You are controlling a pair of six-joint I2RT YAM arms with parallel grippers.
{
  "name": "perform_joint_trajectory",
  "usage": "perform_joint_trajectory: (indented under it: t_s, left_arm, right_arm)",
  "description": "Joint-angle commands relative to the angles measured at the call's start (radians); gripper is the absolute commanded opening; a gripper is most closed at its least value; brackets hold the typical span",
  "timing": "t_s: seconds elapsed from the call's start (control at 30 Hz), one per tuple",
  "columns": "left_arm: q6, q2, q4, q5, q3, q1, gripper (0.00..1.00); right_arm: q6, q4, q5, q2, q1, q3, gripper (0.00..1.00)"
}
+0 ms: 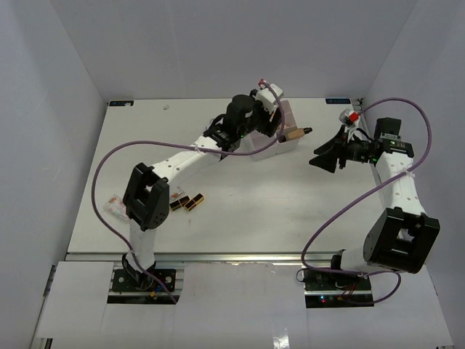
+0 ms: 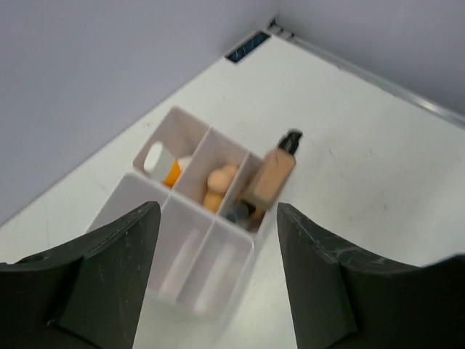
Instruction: Organize the makeup
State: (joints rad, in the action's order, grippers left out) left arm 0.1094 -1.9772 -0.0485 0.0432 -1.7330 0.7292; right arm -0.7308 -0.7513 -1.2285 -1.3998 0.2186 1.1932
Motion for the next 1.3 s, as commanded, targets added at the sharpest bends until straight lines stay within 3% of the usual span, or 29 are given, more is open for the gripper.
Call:
perform_joint_trajectory:
  t_s: [0.0, 0.17, 0.27, 0.43, 0.63, 0.93, 1.07, 1.27]
  left_arm:
    - [-0.266, 0.271, 0.123, 0.185, 0.235, -0.142, 0.94]
    - [-0.372, 0.482, 0.160, 0.309, 0.462, -0.289, 0.98]
    - [-0.346, 0.660, 0.165, 0.287, 0.604, -0.325, 0.98]
    - [-0.304, 0.879, 0.161, 0.130, 0.801, -0.339, 0.98]
    - [-0.225, 1.086, 0.154, -0.113, 0.940, -0.345, 0.98]
    - [-0.226, 1.313, 0.116, -0.345, 1.029, -0.353, 0.97]
    - [-0.224, 1.408, 0.081, -0.381, 1.071, -0.353, 0.95]
    - [-0.225, 1.425, 0.069, -0.341, 1.083, -0.353, 0.94]
  right_arm:
    - [-0.205, -0.147, 0.088, 0.015, -0.160, 0.072, 0.66]
    - [-0.493, -0.308, 0.125, -0.011, -0.370, 0.081, 0.75]
    - [-0.784, -0.417, 0.136, -0.040, -0.518, 0.084, 0.82]
    - [-1.025, -0.430, 0.203, -0.080, -0.696, 0.077, 0.97]
    - [-0.846, -0.128, 0.400, -0.177, -0.935, 0.124, 0.98]
    - [-0.640, 0.000, 0.511, -0.506, -1.062, 0.399, 0.92]
    - [-0.573, 0.025, 0.522, -0.659, -1.070, 0.535, 0.88]
    - [-0.531, 0.035, 0.552, -0.798, -1.081, 0.686, 0.84]
